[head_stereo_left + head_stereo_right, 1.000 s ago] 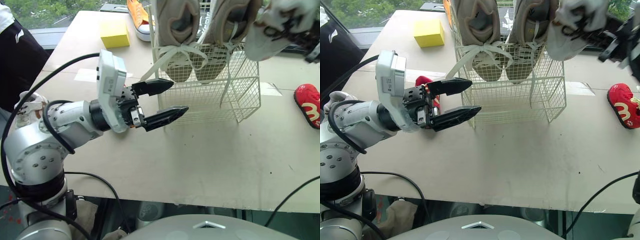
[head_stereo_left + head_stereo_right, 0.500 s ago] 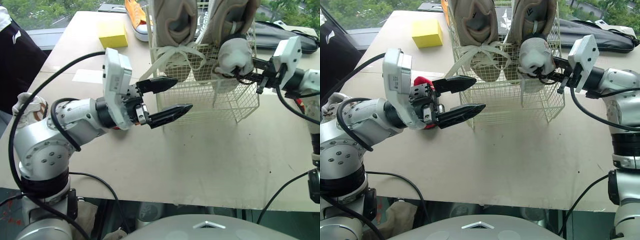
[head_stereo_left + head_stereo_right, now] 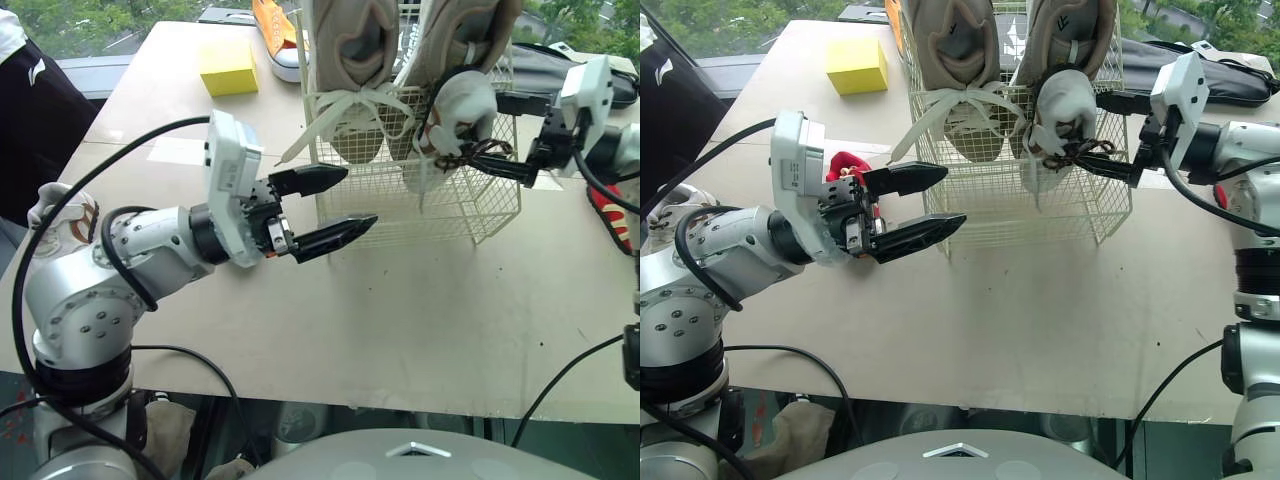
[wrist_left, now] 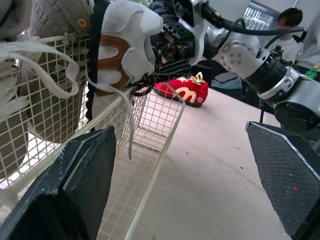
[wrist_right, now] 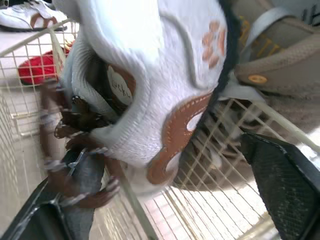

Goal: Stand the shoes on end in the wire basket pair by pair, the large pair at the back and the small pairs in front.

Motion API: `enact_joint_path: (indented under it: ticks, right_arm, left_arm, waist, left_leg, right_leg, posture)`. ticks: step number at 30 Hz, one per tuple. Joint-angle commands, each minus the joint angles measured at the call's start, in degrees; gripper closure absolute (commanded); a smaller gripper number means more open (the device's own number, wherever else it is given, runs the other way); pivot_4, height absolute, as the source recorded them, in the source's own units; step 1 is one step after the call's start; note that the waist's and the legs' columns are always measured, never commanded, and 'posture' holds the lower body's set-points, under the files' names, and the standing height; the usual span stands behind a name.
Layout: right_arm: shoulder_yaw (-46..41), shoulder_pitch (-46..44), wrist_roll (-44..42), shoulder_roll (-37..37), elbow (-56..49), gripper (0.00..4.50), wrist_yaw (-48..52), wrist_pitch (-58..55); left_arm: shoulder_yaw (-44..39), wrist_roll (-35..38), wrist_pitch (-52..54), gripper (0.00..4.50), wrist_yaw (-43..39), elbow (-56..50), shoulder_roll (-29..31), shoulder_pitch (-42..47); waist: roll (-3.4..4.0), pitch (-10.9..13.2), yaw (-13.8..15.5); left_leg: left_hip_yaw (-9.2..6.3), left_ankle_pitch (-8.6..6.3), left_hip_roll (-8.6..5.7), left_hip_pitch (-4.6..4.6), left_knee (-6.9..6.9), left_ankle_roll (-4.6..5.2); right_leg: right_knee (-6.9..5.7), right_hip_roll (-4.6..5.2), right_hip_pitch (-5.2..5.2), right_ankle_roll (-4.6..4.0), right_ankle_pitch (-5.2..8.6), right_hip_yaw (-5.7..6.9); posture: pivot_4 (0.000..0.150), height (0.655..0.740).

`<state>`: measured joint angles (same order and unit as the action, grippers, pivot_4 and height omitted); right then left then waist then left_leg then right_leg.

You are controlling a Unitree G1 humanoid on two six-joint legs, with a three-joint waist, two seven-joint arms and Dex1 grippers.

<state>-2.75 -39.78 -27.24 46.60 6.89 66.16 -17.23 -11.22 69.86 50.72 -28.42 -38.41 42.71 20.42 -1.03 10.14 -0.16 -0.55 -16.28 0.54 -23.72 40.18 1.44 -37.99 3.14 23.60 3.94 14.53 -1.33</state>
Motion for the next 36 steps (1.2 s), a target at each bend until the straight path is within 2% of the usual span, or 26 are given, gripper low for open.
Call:
enact_joint_path:
  ticks: [1, 7, 11, 15, 17, 22, 28, 33, 34, 36]
  right_arm:
    - [-4.5, 1.0, -1.7, 4.0, -4.9, 0.24, 0.2, -3.4]
    - [-8.4, 5.9, -1.7, 8.8, -12.5, 0.24, -3.3, -8.5]
    - [-11.0, 7.3, 1.6, 11.2, -12.4, 0.24, -9.5, -11.6]
    - [-4.9, 10.8, 10.6, 12.0, -12.1, 0.24, -13.0, -7.5]
    - [-2.6, 11.8, 11.9, 11.1, -12.3, 0.24, -12.5, -6.6]
    - [-1.5, 14.5, 8.1, 9.3, -17.6, 0.24, -8.9, -8.5]
    - [-3.1, 15.5, -1.8, 3.7, -27.9, 0.24, -9.1, -15.3]
    - [-2.8, 17.3, -1.4, 2.1, -29.9, 0.24, -11.4, -15.8]
    - [-3.9, 18.6, -1.0, 2.7, -30.1, 0.24, -11.3, -15.3]
    - [-12.3, 23.2, -4.7, 4.6, -30.0, 0.24, -6.6, -12.8]
  left_arm:
    - [-1.4, 1.0, -1.3, 0.00, 0.0, -1.8, 0.8, -0.4]
    - [-0.9, 0.3, -1.9, 0.00, -1.0, -1.3, 0.9, -0.9]
    - [-0.9, 0.1, -2.3, 0.00, -1.3, -1.0, 1.1, -1.0]
    - [-0.9, 0.3, -2.3, 0.00, -1.7, -0.4, 1.1, -1.1]
    - [-1.0, 0.1, -2.2, 0.00, -2.3, 0.0, 1.4, -0.9]
    - [-2.4, 0.9, -1.8, 0.00, -2.6, 0.1, 2.9, -1.5]
    - [-7.1, 3.3, -1.5, 0.00, -1.1, -1.7, 5.7, -7.4]
    - [-10.9, 4.9, -2.7, 0.00, 2.2, -1.3, 5.3, -11.3]
    - [-12.4, 5.8, -2.8, 0.00, 2.9, -0.9, 5.0, -12.4]
    - [-18.7, 8.5, -3.4, 0.00, 5.4, 2.6, 4.3, -15.4]
  waist:
    - [0.00, 0.0, 0.1]
    - [0.00, 0.0, 0.0]
    - [0.00, 0.0, -0.1]
    - [0.00, 0.0, 0.0]
    - [0.00, 0.0, -0.1]
    - [0.01, 0.0, -0.6]
    - [0.06, 0.0, -1.4]
    - [0.06, 0.0, -0.6]
    - [0.06, 0.0, -0.5]
    - [0.05, 0.0, -0.1]
  left_leg:
    - [-0.02, 0.00, 0.00, 0.00, 0.00, 0.00]
    - [0.00, -0.01, 0.01, 0.00, -0.01, 0.02]
    - [0.05, -0.01, 0.01, 0.02, -0.01, 0.02]
    - [0.04, -0.01, 0.01, 0.01, -0.01, 0.01]
    - [0.07, -0.01, 0.00, 0.01, -0.01, 0.01]
    - [0.06, -0.01, 0.02, 0.01, -0.01, 0.01]
    - [0.02, -0.03, 0.13, 0.12, -0.12, 0.04]
    - [-0.01, -0.11, 0.03, 0.11, -0.10, 0.18]
    - [-0.02, -0.10, 0.03, 0.11, -0.10, 0.16]
    - [-0.04, -0.06, 0.03, 0.10, -0.10, 0.08]
  right_leg:
    - [0.01, 0.00, 0.00, 0.00, 0.00, 0.01]
    - [0.02, -0.01, 0.00, -0.01, 0.00, 0.00]
    - [0.01, -0.03, 0.00, 0.00, 0.00, -0.04]
    - [0.02, -0.03, 0.00, -0.01, 0.01, -0.02]
    - [0.02, -0.04, 0.00, -0.01, 0.01, -0.03]
    - [-0.01, -0.07, 0.01, 0.00, 0.01, -0.05]
    - [-0.04, -0.20, 0.05, -0.02, 0.01, -0.19]
    - [-0.03, -0.11, 0.03, -0.01, 0.00, -0.15]
    - [-0.03, -0.09, 0.02, -0.01, 0.00, -0.15]
    - [-0.01, -0.08, 0.02, -0.01, 0.00, -0.12]
  posture:
    - [0.150, 0.7400]
    - [0.150, 0.7400]
    - [0.150, 0.7400]
    - [0.150, 0.7400]
    - [0.150, 0.7400]
    - [0.150, 0.7400]
    - [0.150, 0.7400]
    - [0.150, 0.7400]
    - [0.150, 0.7400]
    - [0.150, 0.7400]
